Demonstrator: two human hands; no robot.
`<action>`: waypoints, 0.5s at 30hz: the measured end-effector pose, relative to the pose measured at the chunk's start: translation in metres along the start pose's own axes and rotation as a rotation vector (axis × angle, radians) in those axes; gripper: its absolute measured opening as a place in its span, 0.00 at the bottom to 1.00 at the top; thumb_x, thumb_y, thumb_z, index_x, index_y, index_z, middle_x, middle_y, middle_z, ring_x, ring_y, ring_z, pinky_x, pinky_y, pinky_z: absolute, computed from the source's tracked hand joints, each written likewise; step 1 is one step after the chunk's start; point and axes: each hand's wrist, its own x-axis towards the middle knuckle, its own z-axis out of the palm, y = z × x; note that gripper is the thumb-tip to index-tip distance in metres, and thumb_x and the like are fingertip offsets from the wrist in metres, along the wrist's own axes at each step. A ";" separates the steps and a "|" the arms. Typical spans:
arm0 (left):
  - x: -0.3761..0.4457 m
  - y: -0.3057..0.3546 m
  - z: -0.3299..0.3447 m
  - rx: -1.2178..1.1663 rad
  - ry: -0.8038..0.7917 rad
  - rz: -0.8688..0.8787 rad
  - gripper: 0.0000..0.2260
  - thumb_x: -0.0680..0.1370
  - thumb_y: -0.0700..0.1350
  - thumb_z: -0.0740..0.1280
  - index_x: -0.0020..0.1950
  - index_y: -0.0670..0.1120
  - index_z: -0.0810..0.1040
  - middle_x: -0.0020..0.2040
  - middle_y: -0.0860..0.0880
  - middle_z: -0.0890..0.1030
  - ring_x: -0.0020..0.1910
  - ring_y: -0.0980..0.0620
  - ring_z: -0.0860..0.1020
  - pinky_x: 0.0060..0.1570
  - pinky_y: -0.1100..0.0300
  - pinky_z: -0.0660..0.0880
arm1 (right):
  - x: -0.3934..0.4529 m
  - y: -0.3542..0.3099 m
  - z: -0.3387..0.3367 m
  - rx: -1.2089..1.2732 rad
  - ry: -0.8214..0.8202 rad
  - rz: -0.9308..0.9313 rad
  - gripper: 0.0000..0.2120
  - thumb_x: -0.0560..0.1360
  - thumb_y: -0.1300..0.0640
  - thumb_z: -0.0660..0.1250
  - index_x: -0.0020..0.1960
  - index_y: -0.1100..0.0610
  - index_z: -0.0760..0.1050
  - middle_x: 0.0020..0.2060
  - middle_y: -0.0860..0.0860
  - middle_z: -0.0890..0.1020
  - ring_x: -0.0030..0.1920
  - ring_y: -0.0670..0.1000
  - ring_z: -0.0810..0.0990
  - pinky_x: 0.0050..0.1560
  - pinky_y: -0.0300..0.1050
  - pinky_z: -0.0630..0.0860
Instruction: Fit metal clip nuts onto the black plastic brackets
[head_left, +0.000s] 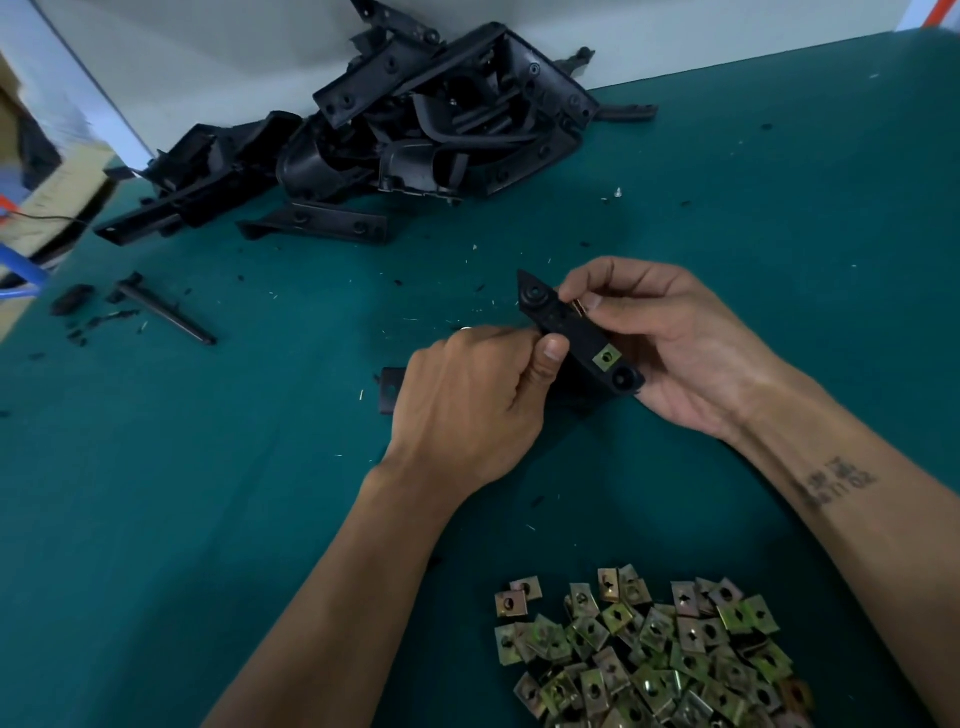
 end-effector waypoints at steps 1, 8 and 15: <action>0.000 0.000 0.000 0.003 0.001 0.001 0.21 0.84 0.59 0.48 0.34 0.50 0.60 0.30 0.54 0.66 0.30 0.43 0.69 0.29 0.53 0.64 | 0.000 0.000 0.000 0.013 0.016 -0.001 0.05 0.74 0.66 0.66 0.45 0.60 0.81 0.38 0.55 0.82 0.34 0.47 0.81 0.33 0.37 0.80; 0.000 0.000 0.001 0.012 0.013 -0.006 0.21 0.84 0.59 0.49 0.34 0.50 0.58 0.29 0.53 0.64 0.30 0.42 0.69 0.29 0.51 0.68 | 0.005 0.001 0.000 -0.001 0.178 -0.045 0.03 0.75 0.68 0.70 0.47 0.62 0.80 0.36 0.55 0.82 0.32 0.48 0.81 0.32 0.39 0.80; 0.000 -0.001 0.001 0.020 0.015 0.003 0.21 0.83 0.60 0.48 0.32 0.53 0.54 0.28 0.55 0.61 0.30 0.43 0.67 0.29 0.53 0.63 | 0.002 -0.001 0.001 -0.017 0.114 0.032 0.05 0.68 0.61 0.73 0.43 0.61 0.81 0.35 0.55 0.83 0.32 0.48 0.81 0.31 0.39 0.79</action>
